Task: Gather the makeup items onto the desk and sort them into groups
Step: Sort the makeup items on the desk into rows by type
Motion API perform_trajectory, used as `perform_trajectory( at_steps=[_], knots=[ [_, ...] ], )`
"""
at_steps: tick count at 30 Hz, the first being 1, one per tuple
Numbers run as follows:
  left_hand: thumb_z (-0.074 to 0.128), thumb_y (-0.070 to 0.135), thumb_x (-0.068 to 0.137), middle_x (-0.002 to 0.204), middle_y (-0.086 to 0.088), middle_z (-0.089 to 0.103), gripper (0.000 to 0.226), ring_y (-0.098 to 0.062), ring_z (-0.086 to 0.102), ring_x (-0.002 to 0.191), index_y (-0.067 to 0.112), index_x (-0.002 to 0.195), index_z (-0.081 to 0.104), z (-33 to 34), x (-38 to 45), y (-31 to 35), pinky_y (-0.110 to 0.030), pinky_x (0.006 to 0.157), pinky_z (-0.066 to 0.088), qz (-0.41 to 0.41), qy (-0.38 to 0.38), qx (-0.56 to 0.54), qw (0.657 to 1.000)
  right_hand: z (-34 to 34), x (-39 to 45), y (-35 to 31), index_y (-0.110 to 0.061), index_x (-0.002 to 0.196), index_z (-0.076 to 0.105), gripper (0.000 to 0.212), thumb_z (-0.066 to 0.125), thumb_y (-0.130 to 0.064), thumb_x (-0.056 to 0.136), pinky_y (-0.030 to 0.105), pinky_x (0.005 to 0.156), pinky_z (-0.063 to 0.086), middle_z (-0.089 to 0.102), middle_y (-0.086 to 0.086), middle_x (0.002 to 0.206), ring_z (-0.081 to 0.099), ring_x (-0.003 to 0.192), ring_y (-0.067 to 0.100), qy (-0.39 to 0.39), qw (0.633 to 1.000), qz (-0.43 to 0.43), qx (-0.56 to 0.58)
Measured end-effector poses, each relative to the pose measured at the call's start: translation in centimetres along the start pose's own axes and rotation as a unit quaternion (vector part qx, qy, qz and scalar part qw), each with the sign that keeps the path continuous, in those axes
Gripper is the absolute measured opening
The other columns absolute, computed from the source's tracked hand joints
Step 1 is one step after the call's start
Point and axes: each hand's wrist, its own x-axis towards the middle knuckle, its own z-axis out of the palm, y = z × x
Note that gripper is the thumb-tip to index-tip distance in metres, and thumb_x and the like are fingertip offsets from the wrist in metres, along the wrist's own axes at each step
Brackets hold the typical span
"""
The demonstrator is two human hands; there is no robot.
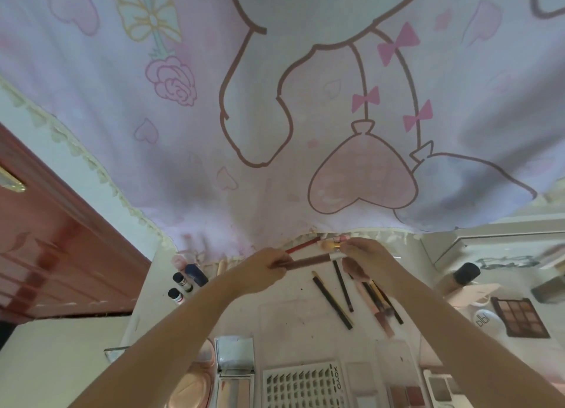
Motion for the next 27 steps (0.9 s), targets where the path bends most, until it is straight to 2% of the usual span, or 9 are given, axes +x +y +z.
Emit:
perform_trajectory(
  at_steps=[2,5,8,13,17,19,21,23,27],
  knots=[
    [0.043,0.02,0.094,0.074,0.014,0.041,0.02,0.003,0.038,0.063,0.01,0.107,0.055,0.8,0.0,1.3,-0.009,0.06,0.036,0.03,-0.005,0.031,0.999,1.1,0.5,-0.4,-0.007,0.075,0.053,0.029,0.037,-0.02,0.096,0.009,0.033,0.025,0.042,-0.008,0.042,0.034,0.034,0.002,0.043,0.991,0.002,-0.13],
    [0.041,0.032,0.095,0.074,0.009,0.045,0.027,-0.005,0.04,0.063,0.011,0.098,0.056,1.9,-0.1,2.4,-0.016,0.06,0.034,0.05,0.071,0.113,0.99,2.3,1.3,-0.5,-0.006,0.064,0.046,0.046,0.03,-0.032,0.098,0.013,0.044,0.03,0.038,-0.002,0.051,0.038,0.048,0.008,0.121,0.952,-0.021,-0.281],
    [0.035,0.036,0.096,0.083,0.004,0.05,0.03,-0.012,0.046,0.072,0.012,0.096,0.053,2.1,-0.4,2.5,-0.022,0.064,0.036,0.048,0.134,0.163,0.976,2.2,1.9,-0.6,-0.008,0.052,0.04,0.052,0.034,-0.035,0.096,0.019,0.049,0.03,0.037,0.001,0.051,0.036,0.047,0.011,0.166,0.946,0.005,-0.277],
    [0.028,0.039,0.097,0.088,0.003,0.057,0.035,-0.014,0.053,0.074,0.014,0.103,0.051,1.9,-1.5,2.0,-0.022,0.064,0.039,0.044,0.169,0.204,0.963,2.8,1.7,-1.7,-0.01,0.074,0.047,0.023,0.033,-0.011,0.092,0.012,0.028,0.021,0.035,-0.001,0.056,0.031,0.029,0.002,0.146,0.979,0.041,-0.135],
    [0.033,0.029,0.098,0.061,0.011,0.042,0.028,-0.004,0.038,0.051,0.017,0.08,0.051,1.0,-2.0,1.9,-0.009,0.045,0.033,0.016,0.087,-0.017,0.996,3.5,0.7,-2.9,-0.012,0.084,0.046,0.023,0.029,-0.001,0.093,0.009,0.031,0.023,0.034,-0.004,0.05,0.034,0.027,0.001,0.172,0.967,-0.12,-0.147],
    [0.032,0.025,0.098,0.052,0.013,0.039,0.033,-0.001,0.031,0.043,0.019,0.07,0.049,0.5,-2.7,1.8,-0.008,0.04,0.026,-0.021,0.002,-0.239,0.971,3.7,-0.1,-3.6,-0.012,0.086,0.044,0.021,0.031,0.002,0.093,0.01,0.032,0.023,0.031,-0.007,0.045,0.035,0.03,0.003,0.153,0.945,-0.214,-0.195],
    [0.031,0.024,0.098,0.046,0.015,0.036,0.034,0.0,0.027,0.038,0.018,0.07,0.048,0.0,-3.1,1.7,-0.01,0.039,0.025,-0.031,-0.042,-0.339,0.939,3.6,-0.5,-4.0,-0.013,0.086,0.043,0.019,0.035,0.002,0.092,0.01,0.033,0.023,0.029,-0.01,0.043,0.035,0.03,0.004,0.125,0.931,-0.269,-0.213],
    [0.033,0.025,0.098,0.05,0.013,0.037,0.033,0.001,0.031,0.035,0.022,0.069,0.049,-0.3,-3.1,1.8,-0.008,0.039,0.026,-0.03,0.001,-0.268,0.963,3.2,-0.2,-4.6,-0.018,0.078,0.043,0.018,0.041,-0.01,0.093,0.009,0.035,0.026,0.034,-0.011,0.043,0.034,0.032,0.003,0.104,0.938,-0.247,-0.22],
    [0.044,0.03,0.093,0.058,0.013,0.043,0.023,0.004,0.04,0.043,0.033,0.07,0.045,-1.1,-3.2,1.7,-0.004,0.045,0.034,0.029,0.1,-0.056,0.993,2.0,0.7,-5.2,-0.015,0.053,0.037,0.044,0.042,-0.032,0.093,0.009,0.037,0.03,0.039,-0.008,0.033,0.031,0.028,0.001,0.052,0.947,-0.102,-0.301]
  ],
)
